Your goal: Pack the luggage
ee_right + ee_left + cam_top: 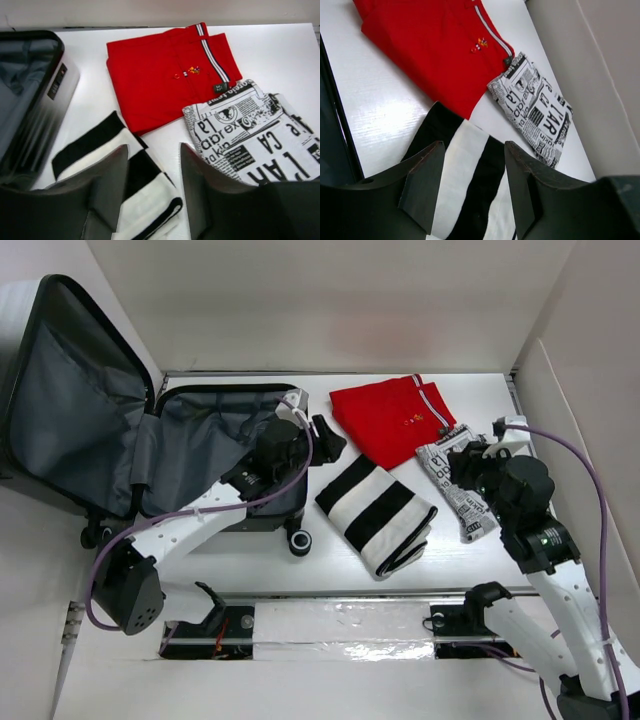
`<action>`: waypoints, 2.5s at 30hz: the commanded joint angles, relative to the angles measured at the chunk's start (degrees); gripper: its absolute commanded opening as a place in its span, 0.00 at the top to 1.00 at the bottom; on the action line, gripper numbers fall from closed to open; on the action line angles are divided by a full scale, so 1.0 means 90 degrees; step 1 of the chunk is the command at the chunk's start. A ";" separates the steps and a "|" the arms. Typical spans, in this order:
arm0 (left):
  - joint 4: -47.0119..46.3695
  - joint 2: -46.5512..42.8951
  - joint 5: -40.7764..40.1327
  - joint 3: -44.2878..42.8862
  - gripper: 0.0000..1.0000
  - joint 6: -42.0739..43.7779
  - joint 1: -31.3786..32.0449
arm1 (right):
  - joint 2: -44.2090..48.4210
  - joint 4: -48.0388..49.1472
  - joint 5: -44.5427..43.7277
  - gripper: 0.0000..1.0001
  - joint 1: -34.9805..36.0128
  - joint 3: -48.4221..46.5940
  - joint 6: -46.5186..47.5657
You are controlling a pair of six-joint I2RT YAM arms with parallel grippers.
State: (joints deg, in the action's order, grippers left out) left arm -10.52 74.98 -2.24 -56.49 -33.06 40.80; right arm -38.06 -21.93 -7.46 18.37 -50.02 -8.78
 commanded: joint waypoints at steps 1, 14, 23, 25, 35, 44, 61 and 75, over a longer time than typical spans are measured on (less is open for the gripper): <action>-0.0296 0.0066 0.0112 -0.0519 0.52 0.0080 -0.0050 | 0.0049 0.0103 0.0116 0.59 -0.0039 0.0059 -0.0001; 0.0759 0.2789 -0.0912 -0.3126 1.00 0.0128 0.0399 | 0.0449 -0.0024 -0.0079 1.00 -0.0039 0.0050 0.0028; 0.1492 0.4470 -0.1538 -0.4173 0.21 -0.0662 0.0097 | 0.0558 0.0026 0.0468 0.31 -0.0039 0.0284 -0.0002; 0.1481 0.4685 -0.1684 -0.4250 0.15 -0.0760 0.0019 | 0.0567 0.0044 0.0565 0.24 -0.0039 0.0323 -0.0001; 0.2438 0.6549 -0.1821 -0.6230 0.12 -0.1219 -0.0138 | 0.0470 0.0289 0.1298 0.16 -0.0039 0.0431 0.0047; 0.2957 0.7674 -0.1129 -0.7316 0.18 -0.1483 -0.0334 | 0.0704 0.0512 0.1483 0.16 -0.0039 0.0343 0.0155; 0.0066 0.7695 0.0053 -0.7170 1.00 -0.1493 -0.0607 | 0.0860 0.0972 0.2480 0.20 -0.0039 0.0821 0.0067; 0.0173 0.5684 0.1654 -0.7524 1.00 -0.0507 -0.1534 | 0.0636 0.1382 0.2587 0.21 -0.0039 0.1046 -0.0080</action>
State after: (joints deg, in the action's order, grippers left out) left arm -2.28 140.92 8.36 -125.60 -39.44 30.33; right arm -32.01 -13.08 15.00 18.35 -40.32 -9.08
